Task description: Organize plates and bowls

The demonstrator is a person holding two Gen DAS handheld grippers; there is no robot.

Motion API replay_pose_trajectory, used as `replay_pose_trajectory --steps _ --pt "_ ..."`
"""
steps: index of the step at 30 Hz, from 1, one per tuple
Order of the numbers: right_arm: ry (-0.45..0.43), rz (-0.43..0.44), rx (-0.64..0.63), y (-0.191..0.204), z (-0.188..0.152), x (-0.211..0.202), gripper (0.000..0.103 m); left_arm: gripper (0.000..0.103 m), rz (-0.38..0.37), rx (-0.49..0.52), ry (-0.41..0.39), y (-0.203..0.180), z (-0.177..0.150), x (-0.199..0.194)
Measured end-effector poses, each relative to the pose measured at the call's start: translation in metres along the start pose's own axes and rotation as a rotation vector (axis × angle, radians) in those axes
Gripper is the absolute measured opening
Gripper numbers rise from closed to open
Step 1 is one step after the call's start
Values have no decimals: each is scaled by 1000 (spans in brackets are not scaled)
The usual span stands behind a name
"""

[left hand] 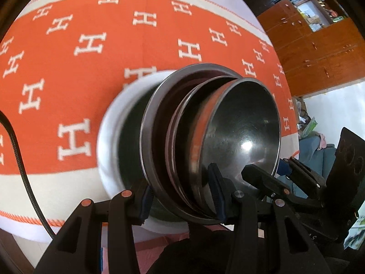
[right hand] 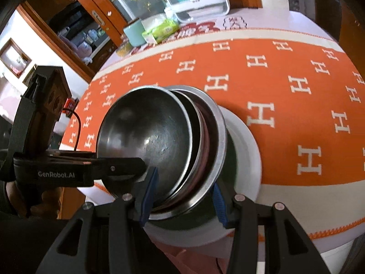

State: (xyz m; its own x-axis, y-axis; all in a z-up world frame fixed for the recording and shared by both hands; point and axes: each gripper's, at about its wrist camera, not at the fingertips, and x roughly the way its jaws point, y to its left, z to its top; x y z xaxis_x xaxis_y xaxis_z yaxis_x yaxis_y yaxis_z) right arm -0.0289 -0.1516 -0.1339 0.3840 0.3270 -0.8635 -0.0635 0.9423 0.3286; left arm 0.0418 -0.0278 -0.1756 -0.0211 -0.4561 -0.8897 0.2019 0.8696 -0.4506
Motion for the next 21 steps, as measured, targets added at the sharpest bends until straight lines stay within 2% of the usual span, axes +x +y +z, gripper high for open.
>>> replay_pose_trajectory --steps 5,14,18,21 --pt "51 38 -51 -19 -1 0 45 43 8 -57 3 -2 -8 8" --pt "94 114 -151 -30 2 3 47 49 85 -166 -17 0 -12 11" --pt "93 135 -171 -32 7 3 48 51 156 -160 -23 -2 -7 7" --pt "91 130 -175 -31 9 1 52 60 176 -146 -50 -3 -5 -5"
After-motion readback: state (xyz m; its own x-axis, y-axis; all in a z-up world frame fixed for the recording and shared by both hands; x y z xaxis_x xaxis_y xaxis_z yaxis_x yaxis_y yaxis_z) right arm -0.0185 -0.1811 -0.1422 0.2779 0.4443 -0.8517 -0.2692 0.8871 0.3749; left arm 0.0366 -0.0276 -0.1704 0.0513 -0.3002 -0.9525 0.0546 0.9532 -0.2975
